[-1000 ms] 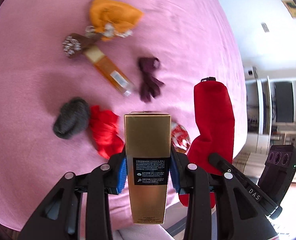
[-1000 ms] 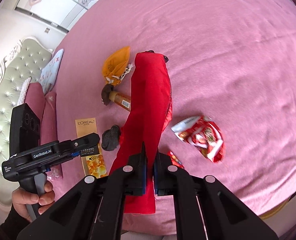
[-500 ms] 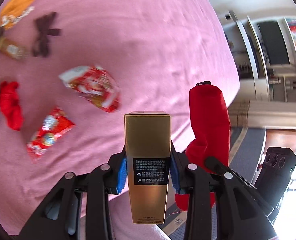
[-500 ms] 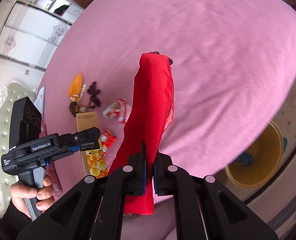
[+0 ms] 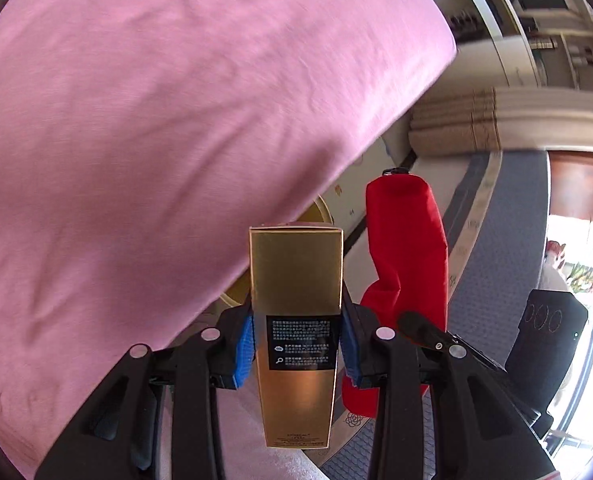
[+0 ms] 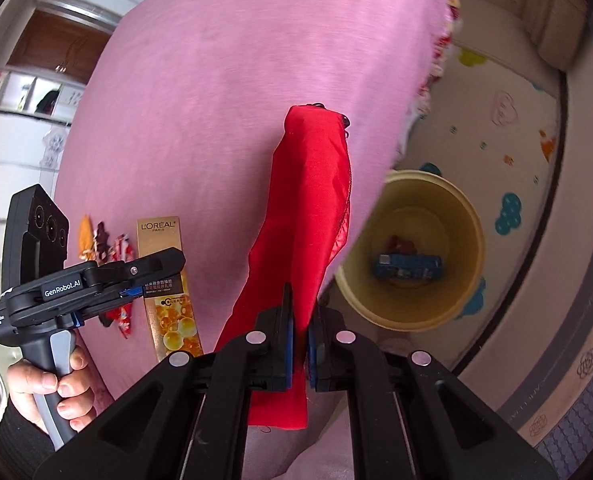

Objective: Collect trash
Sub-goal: 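Carry the gold box and red pouch to the yellow bucket and release both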

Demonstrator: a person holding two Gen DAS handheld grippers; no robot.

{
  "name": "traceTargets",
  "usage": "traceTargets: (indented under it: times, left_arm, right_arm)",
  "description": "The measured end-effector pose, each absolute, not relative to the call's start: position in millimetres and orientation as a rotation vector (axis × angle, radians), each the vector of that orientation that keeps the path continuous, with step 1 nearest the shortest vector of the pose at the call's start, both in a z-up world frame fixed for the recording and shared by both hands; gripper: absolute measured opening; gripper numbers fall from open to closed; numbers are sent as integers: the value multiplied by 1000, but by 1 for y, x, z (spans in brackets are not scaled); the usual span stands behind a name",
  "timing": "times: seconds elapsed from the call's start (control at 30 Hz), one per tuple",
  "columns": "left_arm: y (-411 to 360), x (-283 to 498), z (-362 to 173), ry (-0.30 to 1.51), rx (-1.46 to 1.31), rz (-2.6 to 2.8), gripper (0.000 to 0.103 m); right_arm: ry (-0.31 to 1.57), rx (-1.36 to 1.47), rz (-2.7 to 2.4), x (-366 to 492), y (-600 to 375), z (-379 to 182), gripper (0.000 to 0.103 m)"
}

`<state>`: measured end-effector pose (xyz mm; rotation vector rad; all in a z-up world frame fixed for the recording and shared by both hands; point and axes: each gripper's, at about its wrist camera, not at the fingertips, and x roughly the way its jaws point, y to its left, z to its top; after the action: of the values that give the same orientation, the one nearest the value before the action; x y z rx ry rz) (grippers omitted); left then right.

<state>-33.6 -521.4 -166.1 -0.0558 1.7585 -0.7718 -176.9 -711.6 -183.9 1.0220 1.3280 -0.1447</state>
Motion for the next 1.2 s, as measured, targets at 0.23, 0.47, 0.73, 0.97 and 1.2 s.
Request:
traceTargets:
  times: [0.23, 0.47, 0.73, 0.97, 1.2]
  left_arm:
    - [-582, -63, -204, 1799, 76, -829, 36]
    - [-621, -83, -252, 1818, 234, -868, 36]
    - [-649, -98, -299, 1820, 287, -872, 36]
    - [-657, -98, -317, 1854, 360, -878, 56]
    - [-658, -106, -314, 1841, 433, -919, 68]
  right_arm:
    - [1370, 1089, -213, -216, -742, -226, 6]
    - [1426, 1128, -219, -233, -753, -282, 6]
    - [1466, 1126, -182, -240, -757, -330, 6]
    - [1488, 1148, -174, -251, -765, -344, 44]
    - [1491, 1161, -193, -257, -772, -341, 44]
